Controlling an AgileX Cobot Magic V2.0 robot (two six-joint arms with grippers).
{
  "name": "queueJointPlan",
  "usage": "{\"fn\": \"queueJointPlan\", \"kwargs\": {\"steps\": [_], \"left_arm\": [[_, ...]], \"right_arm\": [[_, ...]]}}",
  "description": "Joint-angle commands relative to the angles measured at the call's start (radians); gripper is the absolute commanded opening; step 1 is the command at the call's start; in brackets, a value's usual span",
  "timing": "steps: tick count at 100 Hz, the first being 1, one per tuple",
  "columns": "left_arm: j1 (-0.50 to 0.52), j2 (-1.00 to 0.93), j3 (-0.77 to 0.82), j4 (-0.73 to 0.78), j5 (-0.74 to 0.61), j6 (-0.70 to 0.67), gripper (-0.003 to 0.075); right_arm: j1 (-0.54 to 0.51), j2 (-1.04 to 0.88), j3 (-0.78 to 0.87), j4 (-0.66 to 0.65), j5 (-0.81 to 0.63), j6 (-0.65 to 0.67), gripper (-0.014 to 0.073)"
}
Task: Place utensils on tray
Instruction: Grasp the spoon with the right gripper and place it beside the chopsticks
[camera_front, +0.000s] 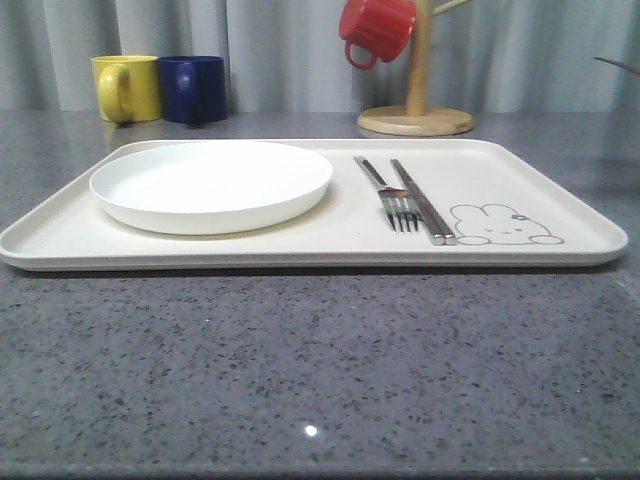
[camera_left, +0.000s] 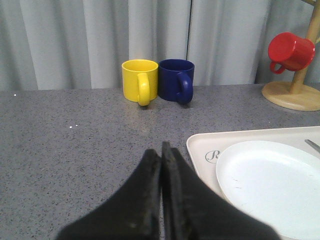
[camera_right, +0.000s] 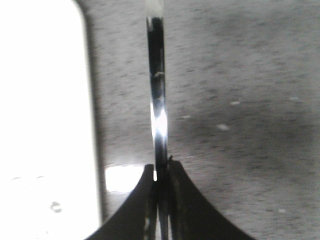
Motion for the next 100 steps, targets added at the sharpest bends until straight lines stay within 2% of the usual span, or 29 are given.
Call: {"fn": "queueJointPlan", "kwargs": {"steps": [1,16,30,72,82,100], "left_arm": [[0.004,0.003,-0.026,-0.009,-0.074,-0.002,-0.0019],[0.004,0.003,-0.026,-0.009,-0.074,-0.002,-0.0019],[0.004,0.003,-0.026,-0.009,-0.074,-0.002,-0.0019],[0.004,0.003,-0.026,-0.009,-0.074,-0.002,-0.0019],[0.004,0.003,-0.026,-0.009,-0.074,-0.002,-0.0019],[0.004,0.003,-0.026,-0.009,-0.074,-0.002,-0.0019]], "right_arm": [[0.071,-0.038,-0.029,-0.051,-0.039,0.082,-0.0057],[0.221,-0.006,-0.029,-0.13,-0.081,0.193,-0.0057],[0.296,0.039,-0.029,-0.135,-0.128,0.242,-0.0057],[0.316,0.164,-0.029,-0.113,-0.151,0.251,-0.0053],[0.316,0.163,-0.029,-0.109,-0.152,0.251,0.0011],[0.316,0.163,-0.029,-0.103,-0.155,0.251,0.025]]}}
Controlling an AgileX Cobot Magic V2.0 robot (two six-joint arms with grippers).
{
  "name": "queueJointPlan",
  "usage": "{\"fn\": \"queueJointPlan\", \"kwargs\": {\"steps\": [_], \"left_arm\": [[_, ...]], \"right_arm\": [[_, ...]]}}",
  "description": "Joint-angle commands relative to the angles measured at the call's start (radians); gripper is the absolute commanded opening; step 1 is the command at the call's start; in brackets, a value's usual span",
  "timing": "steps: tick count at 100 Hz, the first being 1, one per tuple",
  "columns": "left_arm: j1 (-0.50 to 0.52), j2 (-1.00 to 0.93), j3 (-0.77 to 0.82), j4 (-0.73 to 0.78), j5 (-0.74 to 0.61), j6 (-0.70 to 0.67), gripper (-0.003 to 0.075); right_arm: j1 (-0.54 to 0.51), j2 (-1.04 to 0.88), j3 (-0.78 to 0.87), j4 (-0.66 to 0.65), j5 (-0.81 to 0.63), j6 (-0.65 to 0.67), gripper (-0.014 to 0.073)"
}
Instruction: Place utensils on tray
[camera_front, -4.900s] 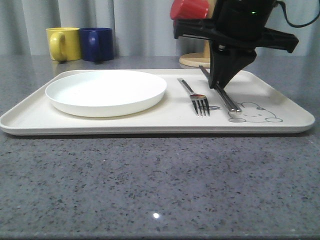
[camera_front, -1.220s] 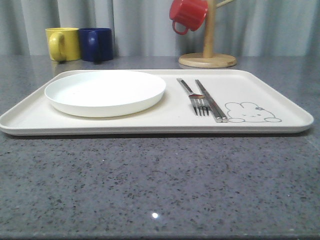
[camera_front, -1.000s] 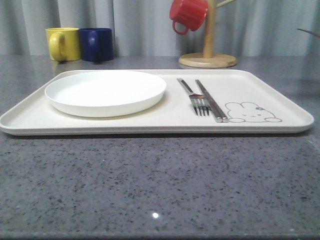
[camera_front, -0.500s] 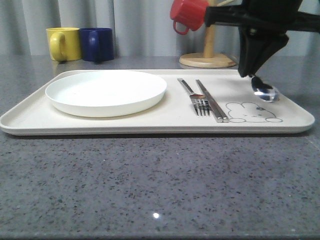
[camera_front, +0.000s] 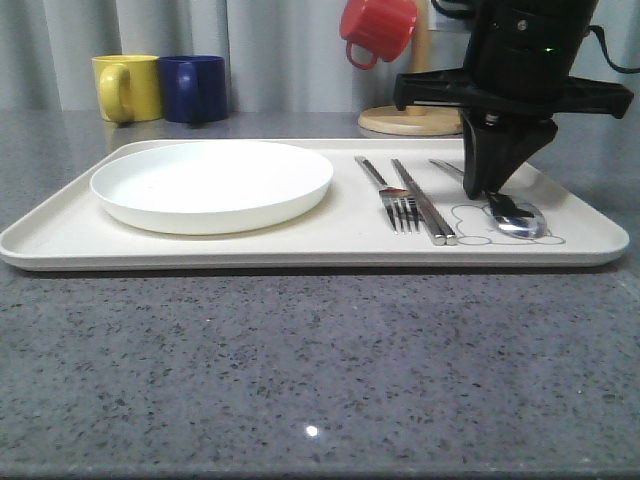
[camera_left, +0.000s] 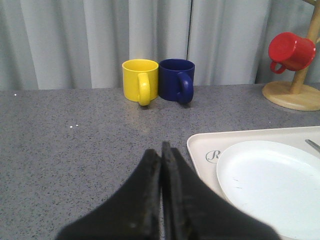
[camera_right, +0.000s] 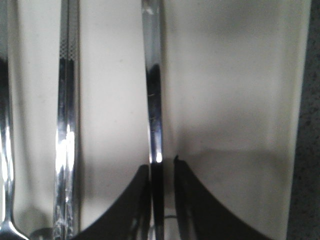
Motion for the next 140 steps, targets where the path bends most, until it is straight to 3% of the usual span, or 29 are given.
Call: {"fn": "queueJointPlan", "kwargs": {"steps": [1,14,41,70,103,140], "left_arm": [[0.004,0.003,-0.026,-0.009,-0.074,-0.002,-0.0019],[0.004,0.003,-0.026,-0.009,-0.074,-0.002,-0.0019],[0.004,0.003,-0.026,-0.009,-0.074,-0.002,-0.0019],[0.004,0.003,-0.026,-0.009,-0.074,-0.002,-0.0019],[0.004,0.003,-0.026,-0.009,-0.074,-0.002,-0.0019],[0.004,0.003,-0.026,-0.009,-0.074,-0.002,-0.0019]], "right_arm": [[-0.003,-0.043,-0.029,0.001,-0.029,0.001,0.0266],[-0.003,-0.046,-0.029,0.001,-0.03,0.001,0.0342],[-0.018,-0.11,-0.029,-0.053,-0.063,-0.011,0.0343],[-0.149,-0.262,0.0,-0.077,-0.053,-0.123,0.0342],[-0.259,-0.599,0.336,-0.099,-0.23,-0.135,0.0342],[-0.26,-1.02,0.737,-0.132,-0.463,-0.135,0.0342]]}}
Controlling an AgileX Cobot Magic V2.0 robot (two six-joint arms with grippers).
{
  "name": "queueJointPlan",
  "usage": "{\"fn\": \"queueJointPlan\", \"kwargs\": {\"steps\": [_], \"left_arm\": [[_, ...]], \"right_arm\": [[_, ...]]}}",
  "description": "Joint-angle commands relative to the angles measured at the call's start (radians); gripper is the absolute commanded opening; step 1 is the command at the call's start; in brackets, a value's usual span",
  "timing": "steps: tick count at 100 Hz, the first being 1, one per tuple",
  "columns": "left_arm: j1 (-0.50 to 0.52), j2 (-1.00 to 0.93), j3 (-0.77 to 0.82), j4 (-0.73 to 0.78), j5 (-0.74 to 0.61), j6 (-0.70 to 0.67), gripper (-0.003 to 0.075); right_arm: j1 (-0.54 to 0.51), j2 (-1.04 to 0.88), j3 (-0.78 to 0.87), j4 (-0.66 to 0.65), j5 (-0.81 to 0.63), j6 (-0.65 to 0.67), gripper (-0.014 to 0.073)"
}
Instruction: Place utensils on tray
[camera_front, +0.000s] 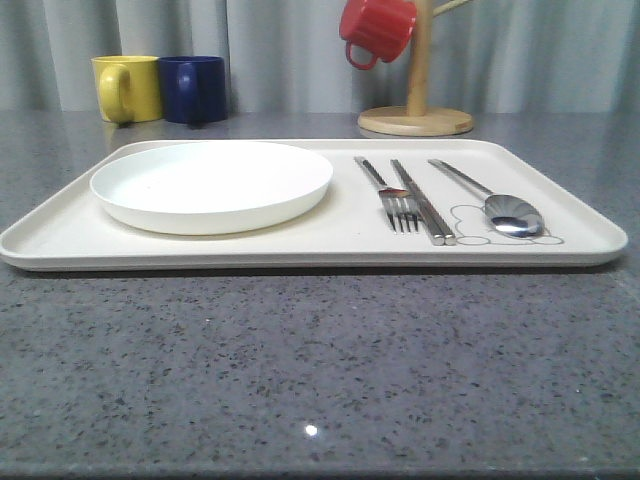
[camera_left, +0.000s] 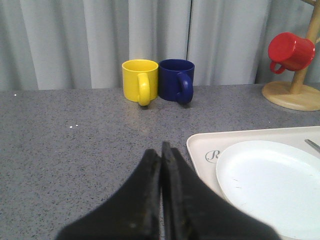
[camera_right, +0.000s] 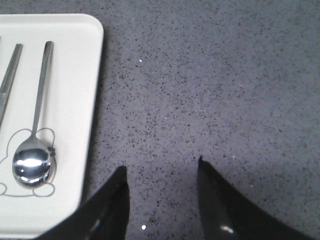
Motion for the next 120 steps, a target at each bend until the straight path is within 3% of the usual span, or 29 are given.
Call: {"fn": "queueJointPlan", "kwargs": {"steps": [1,28,35,54,120], "left_arm": [[0.004,0.003,-0.026,-0.009,-0.074,-0.002,-0.0019],[0.004,0.003,-0.026,-0.009,-0.074,-0.002,-0.0019],[0.004,0.003,-0.026,-0.009,-0.074,-0.002,-0.0019],[0.004,0.003,-0.026,-0.009,-0.074,-0.002,-0.0019],[0.004,0.003,-0.026,-0.009,-0.074,-0.002,-0.0019]], "right_arm": [[-0.006,-0.106,0.049,-0.023,-0.124,-0.011,0.0342],[-0.006,-0.377,0.187,-0.024,-0.156,-0.011,0.0316],[-0.006,-0.415,0.194,-0.025,-0.156,-0.011,0.0237],[-0.006,-0.44,0.194,-0.05,-0.171,-0.011,-0.0076],[-0.006,-0.44,0.194,-0.059,-0.178,-0.011,-0.0069]]}}
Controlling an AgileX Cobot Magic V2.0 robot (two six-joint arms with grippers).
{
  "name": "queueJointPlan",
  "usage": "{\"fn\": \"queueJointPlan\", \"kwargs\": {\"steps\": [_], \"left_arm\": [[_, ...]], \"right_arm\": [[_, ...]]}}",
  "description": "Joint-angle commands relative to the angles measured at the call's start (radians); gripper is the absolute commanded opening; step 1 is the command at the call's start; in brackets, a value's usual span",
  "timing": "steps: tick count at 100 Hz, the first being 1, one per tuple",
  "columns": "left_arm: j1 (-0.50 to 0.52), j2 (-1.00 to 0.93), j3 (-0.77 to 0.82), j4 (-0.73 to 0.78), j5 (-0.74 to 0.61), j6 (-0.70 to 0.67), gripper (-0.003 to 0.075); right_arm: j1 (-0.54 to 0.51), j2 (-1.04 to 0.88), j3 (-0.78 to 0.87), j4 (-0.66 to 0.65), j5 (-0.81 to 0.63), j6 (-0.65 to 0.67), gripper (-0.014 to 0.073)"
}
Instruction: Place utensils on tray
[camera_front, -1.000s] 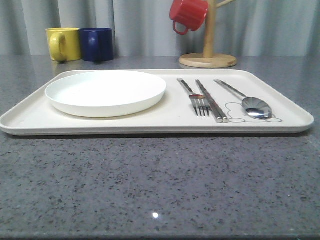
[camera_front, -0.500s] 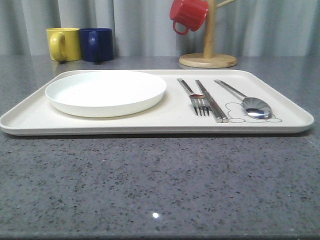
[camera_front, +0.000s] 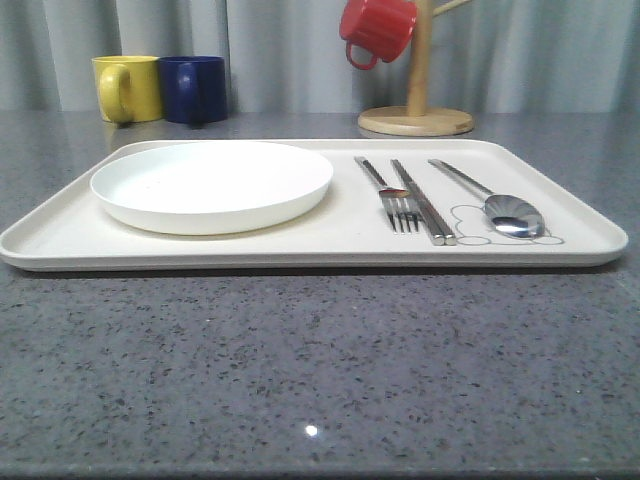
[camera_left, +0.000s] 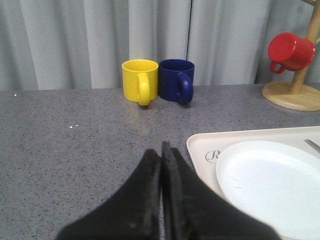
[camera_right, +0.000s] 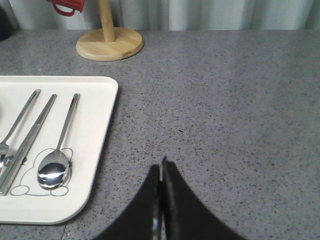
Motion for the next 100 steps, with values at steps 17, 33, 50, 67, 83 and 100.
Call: {"fn": "queueJointPlan", "kwargs": {"steps": [17,33,50,67,83,100], "left_arm": [[0.004,0.003,-0.026,-0.009,-0.074,-0.002,-0.0019],[0.004,0.003,-0.026,-0.009,-0.074,-0.002,-0.0019],[0.004,0.003,-0.026,-0.009,-0.074,-0.002,-0.0019],[0.004,0.003,-0.026,-0.009,-0.074,-0.002,-0.0019],[0.004,0.003,-0.026,-0.009,-0.074,-0.002,-0.0019],[0.004,0.003,-0.026,-0.009,-0.074,-0.002,-0.0019]], "right_arm": [[-0.006,0.004,-0.016,-0.021,-0.086,-0.009,-0.0069],[-0.013,-0.038,0.038,-0.016,-0.186,-0.009,-0.0069],[-0.068,-0.13,0.141,0.105,-0.307,-0.083,-0.0069],[-0.119,-0.227,0.25,0.199,-0.389,-0.165,-0.0069],[-0.119,-0.318,0.344,0.189,-0.447,-0.165,-0.0069],[-0.119,-0.404,0.447,0.187,-0.521,-0.165,-0.0069]]}}
